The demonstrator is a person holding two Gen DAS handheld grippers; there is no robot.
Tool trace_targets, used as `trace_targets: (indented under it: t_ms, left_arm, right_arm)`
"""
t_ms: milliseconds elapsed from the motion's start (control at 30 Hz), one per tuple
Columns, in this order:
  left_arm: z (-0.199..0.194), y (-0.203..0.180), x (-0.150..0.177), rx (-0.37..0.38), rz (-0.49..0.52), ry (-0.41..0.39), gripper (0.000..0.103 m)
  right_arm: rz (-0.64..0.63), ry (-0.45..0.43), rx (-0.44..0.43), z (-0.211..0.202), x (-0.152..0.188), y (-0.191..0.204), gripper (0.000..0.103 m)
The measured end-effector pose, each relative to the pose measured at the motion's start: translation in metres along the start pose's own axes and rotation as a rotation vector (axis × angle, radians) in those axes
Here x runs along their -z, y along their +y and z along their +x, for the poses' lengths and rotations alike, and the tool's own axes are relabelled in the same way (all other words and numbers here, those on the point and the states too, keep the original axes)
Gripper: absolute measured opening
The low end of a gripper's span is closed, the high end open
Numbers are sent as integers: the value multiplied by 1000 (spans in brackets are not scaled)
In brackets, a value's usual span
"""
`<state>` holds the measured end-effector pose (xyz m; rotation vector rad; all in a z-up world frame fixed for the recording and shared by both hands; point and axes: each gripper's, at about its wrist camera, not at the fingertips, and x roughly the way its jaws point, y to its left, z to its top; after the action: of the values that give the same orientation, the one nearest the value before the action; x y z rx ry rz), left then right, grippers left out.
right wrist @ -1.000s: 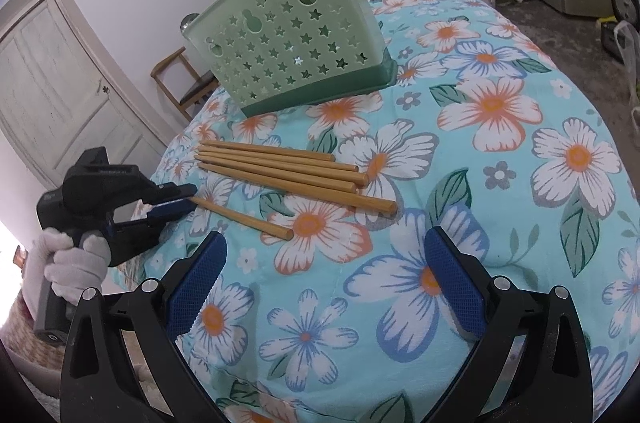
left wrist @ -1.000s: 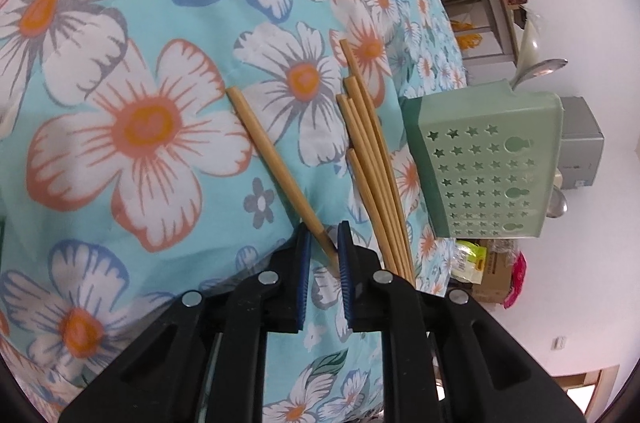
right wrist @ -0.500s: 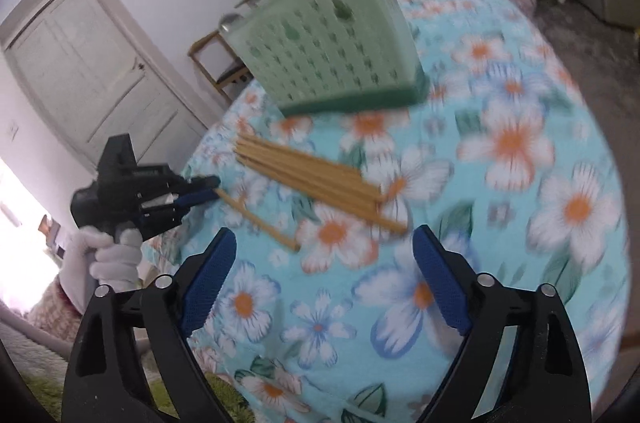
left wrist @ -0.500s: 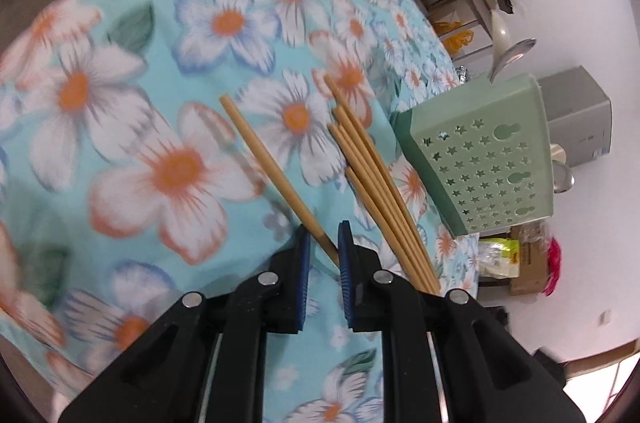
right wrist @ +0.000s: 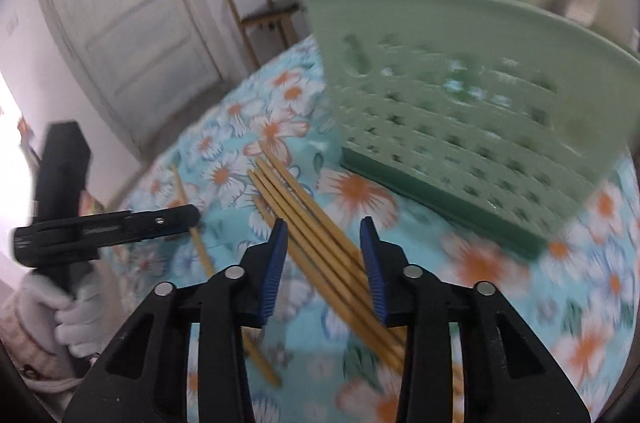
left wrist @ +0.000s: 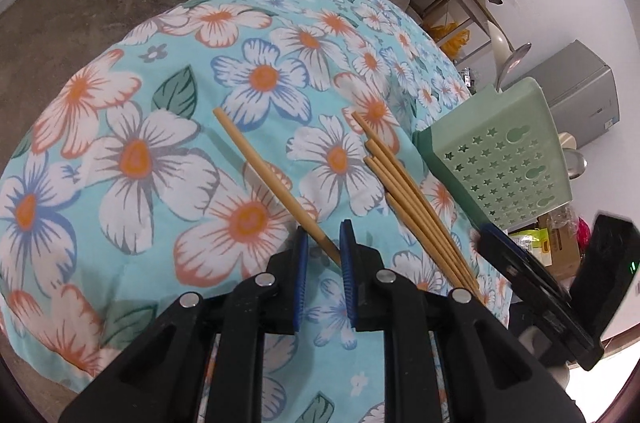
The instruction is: Organize utensils
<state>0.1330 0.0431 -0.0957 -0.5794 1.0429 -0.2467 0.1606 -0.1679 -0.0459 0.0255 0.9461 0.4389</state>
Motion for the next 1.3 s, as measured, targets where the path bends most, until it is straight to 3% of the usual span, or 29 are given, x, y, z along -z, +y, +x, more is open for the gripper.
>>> trace_targets:
  t_ms: [200,433,600,900,1300]
  left_arm:
    - [1,0,2,11,10,-1,15]
    - [3,2,1,25,-1,4,15]
    - [3,3,1,28,-3,5,15]
    - [3,3,1,32,-2,7,15]
    - [3,4,3,41,-19,7,15]
  right_arm:
    - [-141,36,14,36,-29,34,25]
    - [-356,115,115,73,-33,55,17]
    - [-414,147,136,77,-35,53,15]
    - [-573,212,163,99,-46,83,13]
    - [-546,280,131,128,-61,93,11]
